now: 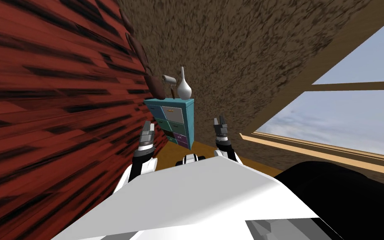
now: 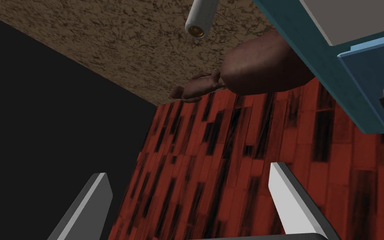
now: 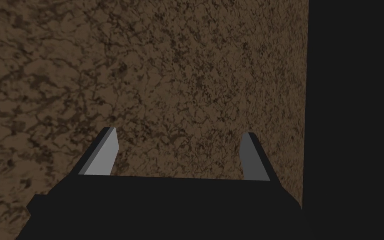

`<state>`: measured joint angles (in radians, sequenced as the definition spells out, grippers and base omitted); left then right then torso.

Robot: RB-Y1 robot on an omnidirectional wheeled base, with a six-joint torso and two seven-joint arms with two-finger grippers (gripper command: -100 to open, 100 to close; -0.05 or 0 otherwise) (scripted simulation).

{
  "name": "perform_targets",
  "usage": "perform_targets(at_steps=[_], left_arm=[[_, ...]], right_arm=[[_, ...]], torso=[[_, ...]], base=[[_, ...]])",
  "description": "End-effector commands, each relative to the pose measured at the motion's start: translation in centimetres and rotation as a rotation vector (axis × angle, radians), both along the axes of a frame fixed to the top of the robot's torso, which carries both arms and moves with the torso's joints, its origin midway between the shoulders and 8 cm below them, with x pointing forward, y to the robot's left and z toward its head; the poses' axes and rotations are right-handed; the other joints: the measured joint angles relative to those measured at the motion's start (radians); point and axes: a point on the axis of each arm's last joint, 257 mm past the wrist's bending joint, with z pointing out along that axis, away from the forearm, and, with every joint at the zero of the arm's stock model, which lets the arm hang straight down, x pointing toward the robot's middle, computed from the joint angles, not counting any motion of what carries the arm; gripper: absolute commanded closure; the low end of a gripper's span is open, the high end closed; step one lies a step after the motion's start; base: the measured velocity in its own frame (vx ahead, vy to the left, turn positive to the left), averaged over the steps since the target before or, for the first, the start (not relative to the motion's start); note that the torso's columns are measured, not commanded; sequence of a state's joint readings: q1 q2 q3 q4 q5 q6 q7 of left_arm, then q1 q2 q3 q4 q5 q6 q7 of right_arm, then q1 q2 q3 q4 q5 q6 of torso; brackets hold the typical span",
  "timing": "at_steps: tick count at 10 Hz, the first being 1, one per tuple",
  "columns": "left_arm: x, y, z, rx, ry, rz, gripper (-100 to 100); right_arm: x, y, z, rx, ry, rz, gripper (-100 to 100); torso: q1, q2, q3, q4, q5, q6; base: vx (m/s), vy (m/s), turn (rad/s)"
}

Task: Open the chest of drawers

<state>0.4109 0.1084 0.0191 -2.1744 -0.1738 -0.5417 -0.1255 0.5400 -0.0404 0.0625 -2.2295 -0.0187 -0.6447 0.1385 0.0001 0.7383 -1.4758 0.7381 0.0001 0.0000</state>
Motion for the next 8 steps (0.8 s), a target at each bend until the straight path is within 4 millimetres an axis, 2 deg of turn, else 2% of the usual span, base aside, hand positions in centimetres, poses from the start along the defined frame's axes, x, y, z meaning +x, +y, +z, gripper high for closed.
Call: perform_targets(at_steps=[1,8], left_arm=[[0.7,-0.3,-1.0,0.043,0.005,0.01,-100],[2.9,-1.8,-4.4,0.206,0.025,0.026,-100]], right_arm=[[0.0,0.0,0.0,0.0,0.0,0.0,0],[0.0,0.0,0.0,0.0,0.0,0.0,0]], torso=[[0.0,0.0,0.0,0.0,0.0,0.0],[-0.002,0.001,0.001,0.0,-0.001,0.0]], base=[[0.137,-0.033,-0.055],[0.169,-0.048,-0.066]])
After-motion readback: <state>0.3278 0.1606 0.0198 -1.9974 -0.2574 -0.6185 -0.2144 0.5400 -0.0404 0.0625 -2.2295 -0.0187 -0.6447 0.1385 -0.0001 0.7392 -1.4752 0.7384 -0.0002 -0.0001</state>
